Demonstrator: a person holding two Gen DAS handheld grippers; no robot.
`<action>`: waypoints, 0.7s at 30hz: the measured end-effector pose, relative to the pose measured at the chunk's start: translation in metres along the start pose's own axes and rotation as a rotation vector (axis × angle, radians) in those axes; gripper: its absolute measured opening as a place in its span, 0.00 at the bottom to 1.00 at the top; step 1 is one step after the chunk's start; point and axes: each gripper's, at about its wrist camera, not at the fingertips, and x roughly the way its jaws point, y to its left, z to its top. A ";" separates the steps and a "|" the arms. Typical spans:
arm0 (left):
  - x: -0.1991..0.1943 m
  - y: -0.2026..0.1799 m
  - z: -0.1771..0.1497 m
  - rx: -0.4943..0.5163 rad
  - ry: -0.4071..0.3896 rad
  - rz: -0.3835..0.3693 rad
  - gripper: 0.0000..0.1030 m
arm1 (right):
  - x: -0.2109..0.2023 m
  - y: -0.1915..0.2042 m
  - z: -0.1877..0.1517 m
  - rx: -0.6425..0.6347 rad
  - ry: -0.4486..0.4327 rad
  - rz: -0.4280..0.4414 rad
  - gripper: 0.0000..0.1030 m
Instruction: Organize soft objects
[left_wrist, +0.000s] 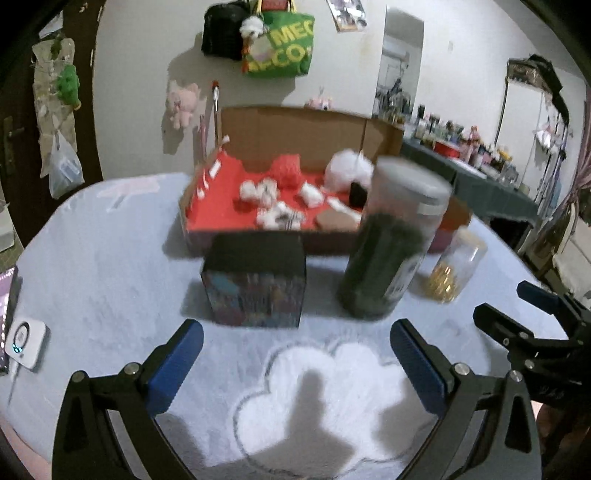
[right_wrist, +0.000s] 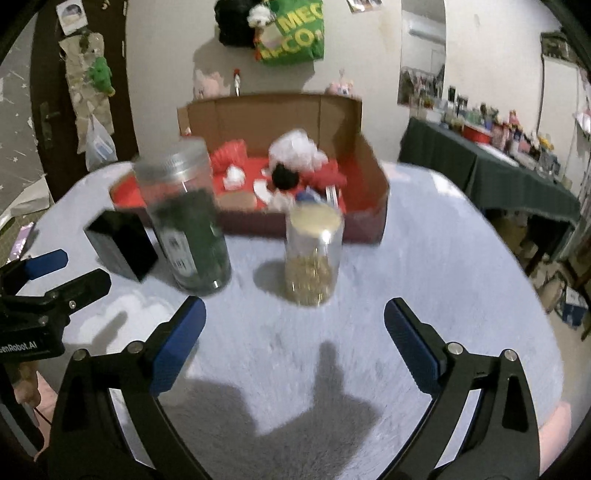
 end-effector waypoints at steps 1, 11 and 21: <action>0.006 -0.002 -0.004 0.006 0.014 0.008 1.00 | 0.005 -0.001 -0.004 0.003 0.014 -0.002 0.96; 0.037 -0.002 -0.026 0.001 0.117 0.038 1.00 | 0.035 -0.005 -0.027 0.019 0.104 -0.022 0.96; 0.042 -0.005 -0.028 0.010 0.133 0.077 1.00 | 0.042 -0.010 -0.030 0.030 0.129 -0.038 0.96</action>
